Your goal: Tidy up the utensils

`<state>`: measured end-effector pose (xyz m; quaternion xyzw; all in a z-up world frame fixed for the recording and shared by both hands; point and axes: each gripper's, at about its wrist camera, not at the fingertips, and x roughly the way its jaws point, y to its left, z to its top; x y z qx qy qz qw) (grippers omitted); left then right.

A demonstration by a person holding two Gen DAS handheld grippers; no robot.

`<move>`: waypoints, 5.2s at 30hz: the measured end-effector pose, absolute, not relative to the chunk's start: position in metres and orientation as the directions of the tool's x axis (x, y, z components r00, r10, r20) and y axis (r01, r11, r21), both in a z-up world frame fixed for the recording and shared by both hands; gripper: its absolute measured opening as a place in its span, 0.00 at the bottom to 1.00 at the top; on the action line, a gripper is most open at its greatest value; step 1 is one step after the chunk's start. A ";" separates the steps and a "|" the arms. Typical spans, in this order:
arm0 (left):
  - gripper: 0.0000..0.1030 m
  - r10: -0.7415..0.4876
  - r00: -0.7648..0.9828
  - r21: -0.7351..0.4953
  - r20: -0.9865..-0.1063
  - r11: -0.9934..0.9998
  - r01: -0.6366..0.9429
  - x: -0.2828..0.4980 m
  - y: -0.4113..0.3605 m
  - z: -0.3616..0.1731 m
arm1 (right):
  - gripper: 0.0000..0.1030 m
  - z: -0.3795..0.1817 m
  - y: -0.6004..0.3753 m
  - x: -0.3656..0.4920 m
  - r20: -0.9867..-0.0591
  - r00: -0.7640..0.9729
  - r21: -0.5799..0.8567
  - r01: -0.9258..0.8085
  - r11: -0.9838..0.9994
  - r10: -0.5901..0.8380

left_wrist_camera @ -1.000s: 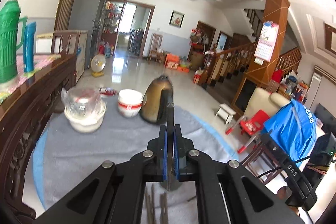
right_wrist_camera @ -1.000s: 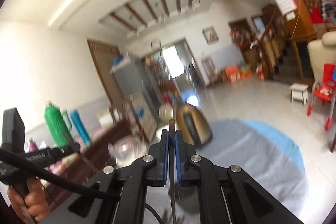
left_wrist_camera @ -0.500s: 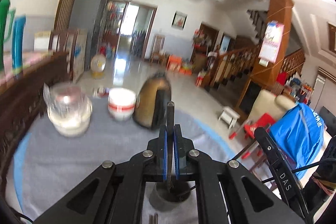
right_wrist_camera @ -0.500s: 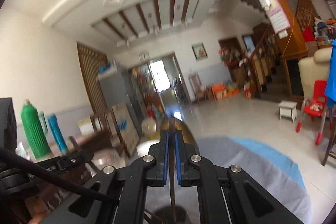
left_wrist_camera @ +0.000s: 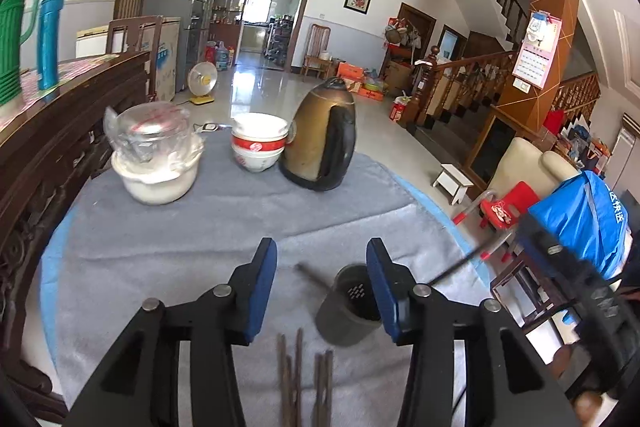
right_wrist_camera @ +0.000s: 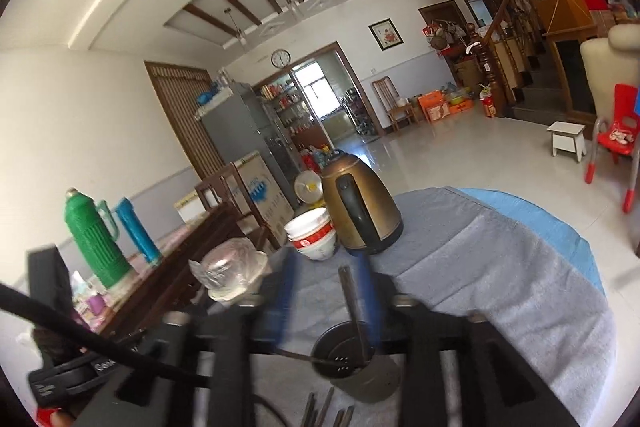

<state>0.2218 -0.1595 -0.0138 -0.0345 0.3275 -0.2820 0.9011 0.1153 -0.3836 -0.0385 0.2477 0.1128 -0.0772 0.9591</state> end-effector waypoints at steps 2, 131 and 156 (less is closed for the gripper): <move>0.48 -0.510 0.631 -0.236 -0.585 0.851 0.469 0.216 -0.148 -0.017 | 0.69 -0.036 -0.383 0.097 -0.208 0.972 0.475 0.199 0.857 -0.111; 0.66 -0.282 0.394 -0.078 -0.875 0.885 0.460 0.205 -0.136 -0.193 | 0.35 -0.223 -0.304 0.176 -0.829 0.556 0.208 0.203 0.957 0.063; 0.66 -0.377 0.311 -0.199 -0.872 0.855 0.479 0.195 -0.131 -0.190 | 0.34 -0.221 -0.326 0.157 -0.868 0.494 0.190 0.235 0.953 0.052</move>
